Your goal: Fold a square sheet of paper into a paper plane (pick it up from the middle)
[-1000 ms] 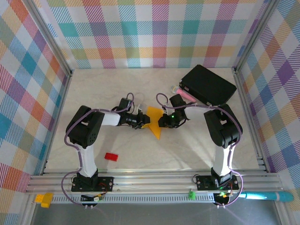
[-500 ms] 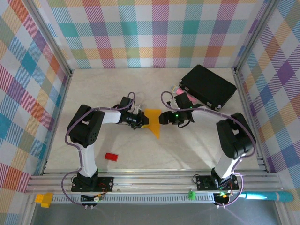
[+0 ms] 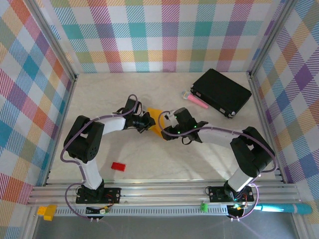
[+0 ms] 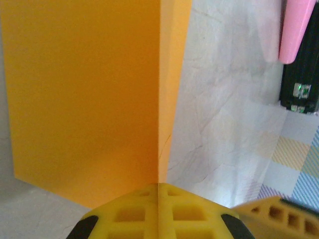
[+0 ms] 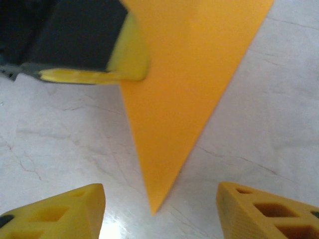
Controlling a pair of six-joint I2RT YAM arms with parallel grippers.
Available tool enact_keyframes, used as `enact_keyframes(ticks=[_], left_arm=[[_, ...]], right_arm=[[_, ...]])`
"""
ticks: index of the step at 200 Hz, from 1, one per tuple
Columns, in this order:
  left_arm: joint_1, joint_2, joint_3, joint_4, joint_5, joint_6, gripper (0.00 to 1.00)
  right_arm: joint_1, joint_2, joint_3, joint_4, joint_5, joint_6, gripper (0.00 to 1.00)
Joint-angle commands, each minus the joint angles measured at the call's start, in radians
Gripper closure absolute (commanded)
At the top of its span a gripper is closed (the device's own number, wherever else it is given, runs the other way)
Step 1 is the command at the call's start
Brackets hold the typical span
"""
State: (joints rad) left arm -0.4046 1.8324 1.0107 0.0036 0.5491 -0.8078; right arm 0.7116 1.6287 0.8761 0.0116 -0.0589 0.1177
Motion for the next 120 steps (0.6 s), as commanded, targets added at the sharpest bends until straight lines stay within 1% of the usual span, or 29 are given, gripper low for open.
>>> enact_keyframes(ticks=[1, 12, 36, 60, 80, 120], left_arm=[[-0.008, -0.025, -0.003, -0.014, -0.045, -0.071, 0.95], [-0.012, -0.021, 0.003, -0.025, -0.049, -0.077, 0.95], [-0.019, -0.014, 0.016, -0.042, -0.048, -0.086, 0.95], [-0.023, -0.009, 0.02, -0.04, -0.039, -0.097, 0.95], [-0.023, -0.003, 0.022, -0.04, -0.033, -0.1, 0.94], [-0.023, 0.005, 0.031, -0.057, -0.024, -0.095, 0.92]], right_arm=[[0.035, 0.025, -0.042, 0.109, 0.043, -0.082, 0.42], [0.047, 0.041, -0.046, 0.132, 0.038, -0.096, 0.43], [0.055, 0.082, -0.033, 0.147, 0.024, -0.102, 0.5], [0.057, 0.117, -0.016, 0.162, 0.008, -0.107, 0.53], [0.057, 0.142, -0.003, 0.169, 0.006, -0.118, 0.58], [0.057, 0.171, 0.0, 0.171, 0.035, -0.129, 0.6]])
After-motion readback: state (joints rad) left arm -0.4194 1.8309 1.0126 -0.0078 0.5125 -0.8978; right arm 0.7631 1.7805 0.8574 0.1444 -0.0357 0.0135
